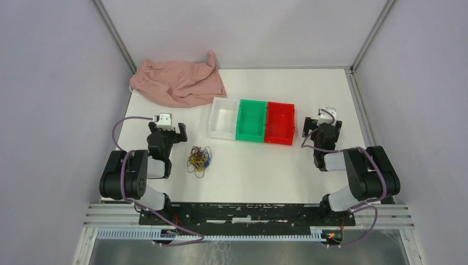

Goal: Untangle the cables

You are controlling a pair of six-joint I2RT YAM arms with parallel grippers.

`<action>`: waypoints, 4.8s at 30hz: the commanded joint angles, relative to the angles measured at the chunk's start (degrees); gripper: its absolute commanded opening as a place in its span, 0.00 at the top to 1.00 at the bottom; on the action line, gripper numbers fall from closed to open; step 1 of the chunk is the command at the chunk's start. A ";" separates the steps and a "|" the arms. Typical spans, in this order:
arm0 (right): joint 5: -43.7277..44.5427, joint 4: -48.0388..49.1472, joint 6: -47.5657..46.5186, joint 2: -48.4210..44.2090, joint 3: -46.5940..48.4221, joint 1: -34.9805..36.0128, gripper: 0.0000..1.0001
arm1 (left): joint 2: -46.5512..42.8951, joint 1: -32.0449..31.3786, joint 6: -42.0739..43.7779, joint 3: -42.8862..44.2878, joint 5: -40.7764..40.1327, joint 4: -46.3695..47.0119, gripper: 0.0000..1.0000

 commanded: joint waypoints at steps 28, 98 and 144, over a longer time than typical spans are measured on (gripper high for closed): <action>4.39 -36.79 14.96 -25.33 11.97 -0.45 0.01 | -13.58 0.08 6.70 20.99 10.70 -49.19 0.01; -6.53 -65.70 27.29 -22.82 29.64 42.21 0.21 | -15.67 -20.08 19.21 43.56 27.93 -98.60 0.97; -6.75 -28.42 19.73 0.78 44.92 58.33 0.25 | -25.95 -21.50 3.88 78.74 33.00 -116.23 0.97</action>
